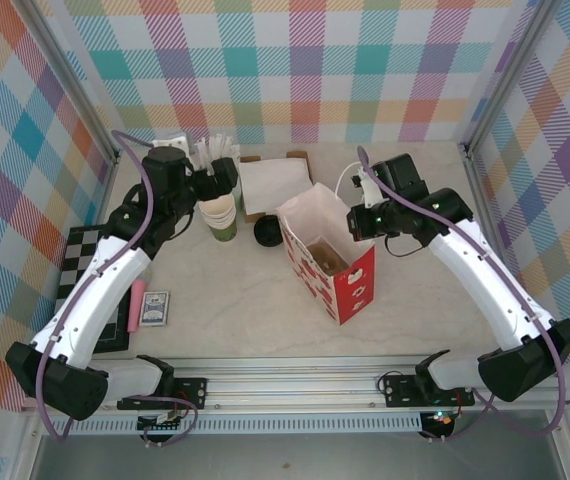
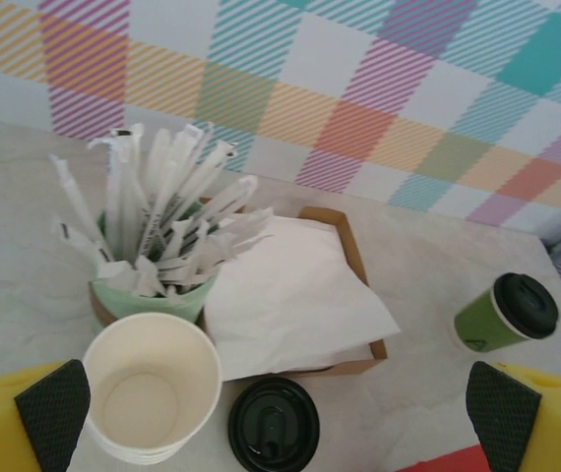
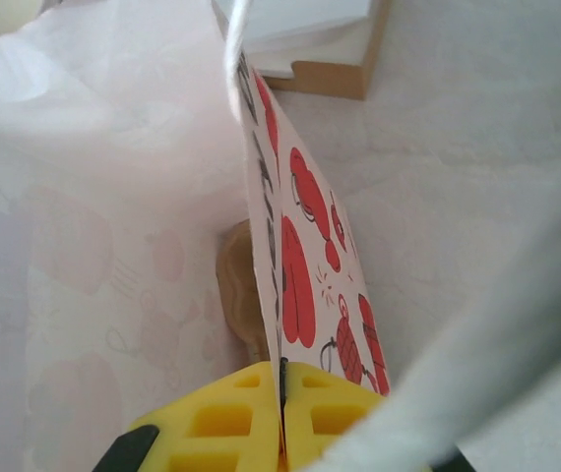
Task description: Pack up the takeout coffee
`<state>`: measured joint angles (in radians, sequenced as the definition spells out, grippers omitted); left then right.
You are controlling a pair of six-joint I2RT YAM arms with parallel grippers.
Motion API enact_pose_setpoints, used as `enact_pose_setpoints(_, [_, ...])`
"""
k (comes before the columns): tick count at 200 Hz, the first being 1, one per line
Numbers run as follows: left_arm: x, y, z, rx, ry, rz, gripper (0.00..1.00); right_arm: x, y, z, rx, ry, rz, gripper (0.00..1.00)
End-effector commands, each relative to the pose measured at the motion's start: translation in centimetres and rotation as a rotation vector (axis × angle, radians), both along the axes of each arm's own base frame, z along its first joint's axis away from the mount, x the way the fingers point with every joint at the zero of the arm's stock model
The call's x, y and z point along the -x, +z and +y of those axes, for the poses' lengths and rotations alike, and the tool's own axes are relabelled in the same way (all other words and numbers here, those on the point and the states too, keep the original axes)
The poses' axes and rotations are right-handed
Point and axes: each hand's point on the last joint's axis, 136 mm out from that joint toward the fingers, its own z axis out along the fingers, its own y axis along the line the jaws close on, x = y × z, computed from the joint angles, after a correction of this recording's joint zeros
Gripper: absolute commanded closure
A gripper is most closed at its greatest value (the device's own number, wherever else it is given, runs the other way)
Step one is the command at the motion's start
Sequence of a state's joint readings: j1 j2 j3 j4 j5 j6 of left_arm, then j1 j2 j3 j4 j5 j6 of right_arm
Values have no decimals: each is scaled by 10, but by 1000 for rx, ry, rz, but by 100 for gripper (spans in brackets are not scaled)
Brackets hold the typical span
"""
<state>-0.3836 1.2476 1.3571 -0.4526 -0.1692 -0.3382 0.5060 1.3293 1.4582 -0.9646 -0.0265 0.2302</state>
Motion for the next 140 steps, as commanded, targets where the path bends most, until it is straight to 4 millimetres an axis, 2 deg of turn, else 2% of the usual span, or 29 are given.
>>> enact_pose_setpoints(1, [4, 5, 17, 5, 86, -11, 0, 2, -3, 5, -91, -122, 59, 100])
enact_pose_setpoints(37, [1, -1, 17, 7, 102, 13, 0, -3, -8, 25, -158, -139, 48, 100])
enact_pose_setpoints(83, [-2, -5, 8, 19, 60, 36, 0, -16, -10, 35, -203, -263, 49, 100])
enact_pose_setpoints(140, [-4, -5, 1, 16, 22, 28, 0, -17, -14, 58, -227, -289, 55, 100])
